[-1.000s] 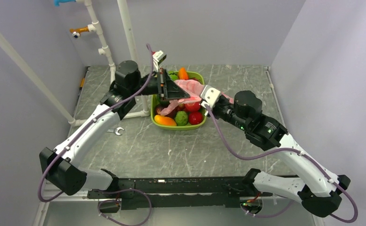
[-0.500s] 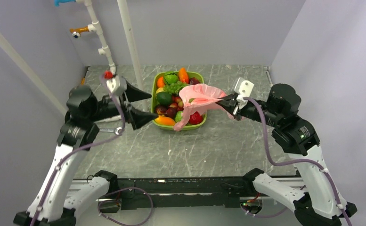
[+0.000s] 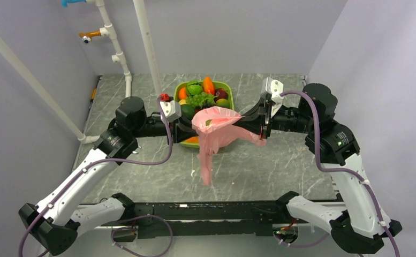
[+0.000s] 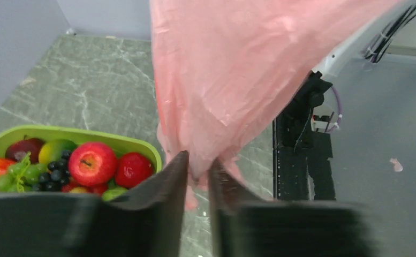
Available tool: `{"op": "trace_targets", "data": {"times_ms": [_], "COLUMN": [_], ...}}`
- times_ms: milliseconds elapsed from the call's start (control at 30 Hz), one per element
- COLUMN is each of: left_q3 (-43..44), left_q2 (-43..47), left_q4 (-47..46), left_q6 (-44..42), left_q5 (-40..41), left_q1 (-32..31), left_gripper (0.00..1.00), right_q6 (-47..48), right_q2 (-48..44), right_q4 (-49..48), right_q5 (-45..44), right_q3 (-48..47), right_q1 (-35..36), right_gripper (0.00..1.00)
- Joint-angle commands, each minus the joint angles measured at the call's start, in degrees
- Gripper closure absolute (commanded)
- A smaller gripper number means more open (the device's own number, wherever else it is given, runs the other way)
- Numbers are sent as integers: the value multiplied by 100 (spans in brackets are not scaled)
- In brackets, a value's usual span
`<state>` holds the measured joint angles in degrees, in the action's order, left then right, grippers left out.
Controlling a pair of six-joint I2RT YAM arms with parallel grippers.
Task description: Place the fake fruits into the plastic bag and tie a complex knot
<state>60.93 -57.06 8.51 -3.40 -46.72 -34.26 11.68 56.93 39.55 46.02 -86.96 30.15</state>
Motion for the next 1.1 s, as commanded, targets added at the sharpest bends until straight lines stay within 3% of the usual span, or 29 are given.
{"op": "trace_targets", "data": {"times_ms": [0, 133, 200, 300, 400, 433, 500, 533, 633, 833, 967, 1067], "left_q3": [564, 202, 227, 476, 596, 641, 735, 770, 1095, 1623, 1425, 1189], "left_q2": [-10, 719, 1071, 1196, 1089, 1020, 877, 814, 533, -177, -145, 169], "left_q4": [1212, 1919, 2358, 3113, 3269, 3259, 2841, 2435, 1948, 1570, 1606, 1574], "left_q6": [-357, -881, -1529, -2535, -2707, -2780, -2482, -2124, -1988, -1185, -1166, -1009], "left_q5": [-259, -1003, -993, -998, -1123, -1361, -1626, -1418, -856, -434, -450, 201], "left_q1": [344, 1528, 1922, 2261, 2345, 2334, 2169, 1966, 1164, -174, -423, -325], "left_gripper": [97, 100, 100, 100, 96, 72, 10, 2, 0, 1, 0, 1], "right_q6": [86, 555, 749, 926, 827, 759, 644, 613, 605, 332, 53, 39], "right_q2": [31, 70, 96, 198, 202, 240, 375, 464, 730, 958, 1054, 1091], "right_q4": [413, 1134, 1338, 1699, 1664, 1589, 1508, 1478, 1400, 847, 649, 752], "right_q5": [-250, -588, -701, -690, -259, -15, 513, 747, 1048, 622, 272, 35], "right_q3": [-449, -671, -699, -710, -525, -468, -390, -358, -298, -72, 126, 223], "right_q1": [-130, -564, -696, -842, -871, -870, -858, -843, -642, -124, -115, -115], "right_gripper": [100, 100, 100, 100, 100, 100, 100, 100, 100, 100, 100, 100]}}
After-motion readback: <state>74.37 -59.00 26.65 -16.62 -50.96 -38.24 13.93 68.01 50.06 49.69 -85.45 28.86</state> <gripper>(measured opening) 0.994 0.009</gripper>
